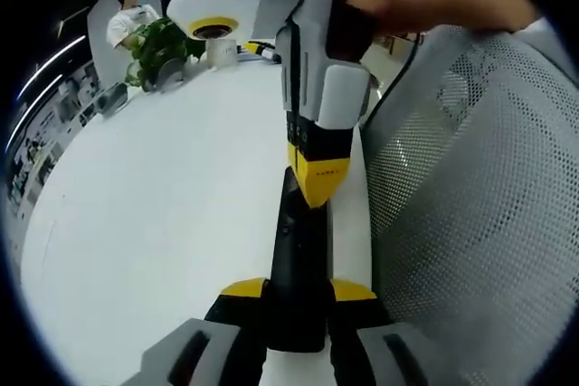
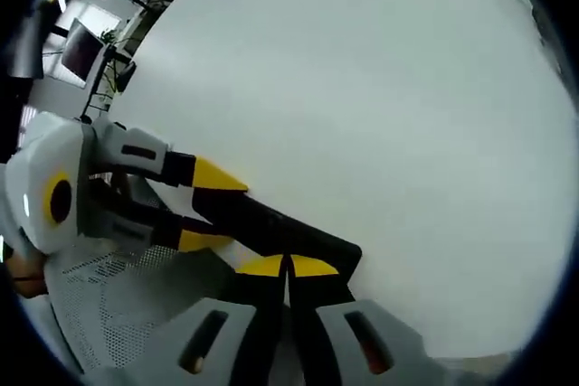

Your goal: Press the specified remote control buttons in sequence, fully releasing each button before pressing the next.

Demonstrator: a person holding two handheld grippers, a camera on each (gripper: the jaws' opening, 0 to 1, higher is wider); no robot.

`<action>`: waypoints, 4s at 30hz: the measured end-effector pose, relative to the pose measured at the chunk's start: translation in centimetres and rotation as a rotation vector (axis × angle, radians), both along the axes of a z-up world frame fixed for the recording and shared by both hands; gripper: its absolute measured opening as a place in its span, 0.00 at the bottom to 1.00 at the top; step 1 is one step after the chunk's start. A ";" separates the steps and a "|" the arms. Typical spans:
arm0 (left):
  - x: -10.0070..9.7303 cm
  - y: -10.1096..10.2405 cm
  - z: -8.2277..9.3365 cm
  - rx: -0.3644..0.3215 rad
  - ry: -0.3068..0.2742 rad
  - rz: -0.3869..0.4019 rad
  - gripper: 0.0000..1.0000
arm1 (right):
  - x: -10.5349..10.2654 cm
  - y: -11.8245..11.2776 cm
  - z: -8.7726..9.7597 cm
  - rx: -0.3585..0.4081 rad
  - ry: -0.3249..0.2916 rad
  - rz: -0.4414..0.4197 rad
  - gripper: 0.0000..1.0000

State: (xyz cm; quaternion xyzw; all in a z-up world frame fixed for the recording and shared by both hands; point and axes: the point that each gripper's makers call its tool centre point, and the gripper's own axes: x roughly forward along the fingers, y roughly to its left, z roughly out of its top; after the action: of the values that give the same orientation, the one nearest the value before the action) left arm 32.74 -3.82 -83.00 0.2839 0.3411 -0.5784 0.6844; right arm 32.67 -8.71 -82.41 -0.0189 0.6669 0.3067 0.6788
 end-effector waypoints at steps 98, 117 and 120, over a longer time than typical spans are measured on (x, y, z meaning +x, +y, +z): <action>-0.1 -0.2 0.1 0.017 0.007 0.022 0.25 | 2.2 2.8 -0.1 -0.011 -0.213 0.120 0.00; 0.0 -0.2 0.0 0.020 0.011 0.029 0.24 | 2.6 3.3 -0.3 -0.008 -0.242 0.118 0.00; -0.1 -0.3 0.0 0.018 0.014 0.027 0.25 | 3.2 3.8 -1.0 -0.008 -0.317 0.139 0.00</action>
State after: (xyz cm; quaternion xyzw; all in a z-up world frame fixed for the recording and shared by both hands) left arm 32.61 -4.09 -83.00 0.2814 0.3548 -0.5680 0.6873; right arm 35.87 -4.92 -83.44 -0.1161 0.5498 0.3434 0.7525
